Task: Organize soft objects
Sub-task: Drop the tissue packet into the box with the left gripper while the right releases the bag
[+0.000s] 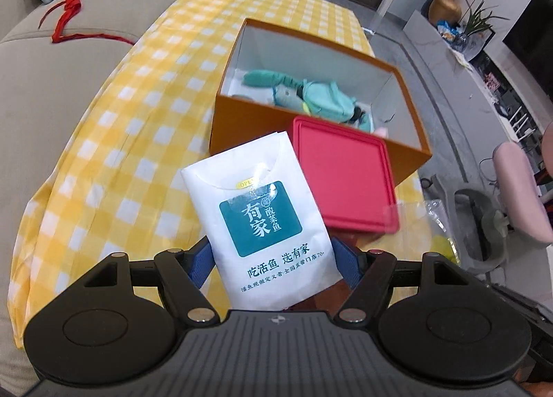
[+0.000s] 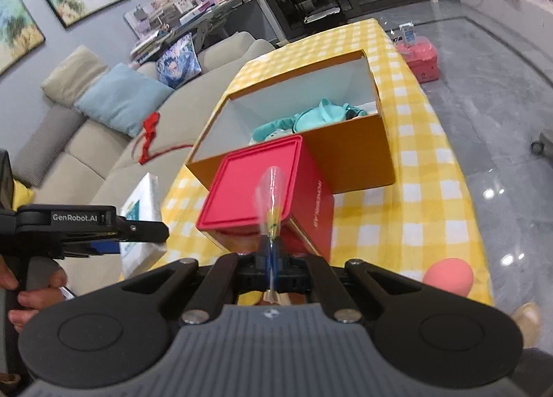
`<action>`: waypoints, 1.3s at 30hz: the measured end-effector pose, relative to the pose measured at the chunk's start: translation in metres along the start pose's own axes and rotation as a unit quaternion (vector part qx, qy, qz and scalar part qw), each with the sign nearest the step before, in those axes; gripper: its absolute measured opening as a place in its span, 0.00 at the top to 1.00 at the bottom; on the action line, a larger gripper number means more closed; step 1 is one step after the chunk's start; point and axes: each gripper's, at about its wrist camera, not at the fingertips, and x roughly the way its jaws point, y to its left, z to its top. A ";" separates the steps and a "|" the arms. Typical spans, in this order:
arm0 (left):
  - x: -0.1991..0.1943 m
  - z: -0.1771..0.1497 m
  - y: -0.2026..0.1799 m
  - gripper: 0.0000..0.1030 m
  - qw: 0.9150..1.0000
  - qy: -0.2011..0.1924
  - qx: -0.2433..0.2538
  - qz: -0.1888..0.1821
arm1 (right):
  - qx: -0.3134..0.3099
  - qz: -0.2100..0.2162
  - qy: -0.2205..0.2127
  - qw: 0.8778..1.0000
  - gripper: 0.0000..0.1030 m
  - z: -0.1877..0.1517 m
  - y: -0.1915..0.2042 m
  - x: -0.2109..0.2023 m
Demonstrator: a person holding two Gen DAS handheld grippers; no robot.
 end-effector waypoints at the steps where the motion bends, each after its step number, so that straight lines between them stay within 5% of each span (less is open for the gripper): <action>1: 0.000 0.004 0.001 0.20 1.000 -0.002 -0.001 -0.004 | 0.006 0.005 -0.001 1.000 1.00 0.004 -0.002 0.000; 11: 0.012 0.048 -0.011 0.20 0.999 -0.015 0.002 -0.033 | -0.028 -0.003 -0.027 0.999 1.00 0.052 0.000 0.010; 20: 0.042 0.096 -0.019 0.20 0.998 -0.041 -0.021 -0.036 | -0.020 -0.006 -0.096 0.995 1.00 0.109 -0.012 0.022; 24: 0.064 0.122 -0.021 0.20 0.998 -0.033 -0.022 -0.053 | -0.042 -0.037 -0.104 0.993 1.00 0.133 -0.016 0.046; 34: 0.122 0.155 -0.035 0.20 0.998 -0.060 0.004 0.015 | -0.110 -0.111 -0.063 0.986 1.00 0.164 -0.036 0.125; 39: 0.157 0.167 -0.028 0.20 0.999 -0.040 0.014 0.020 | -0.098 -0.124 -0.090 0.983 1.00 0.172 -0.055 0.140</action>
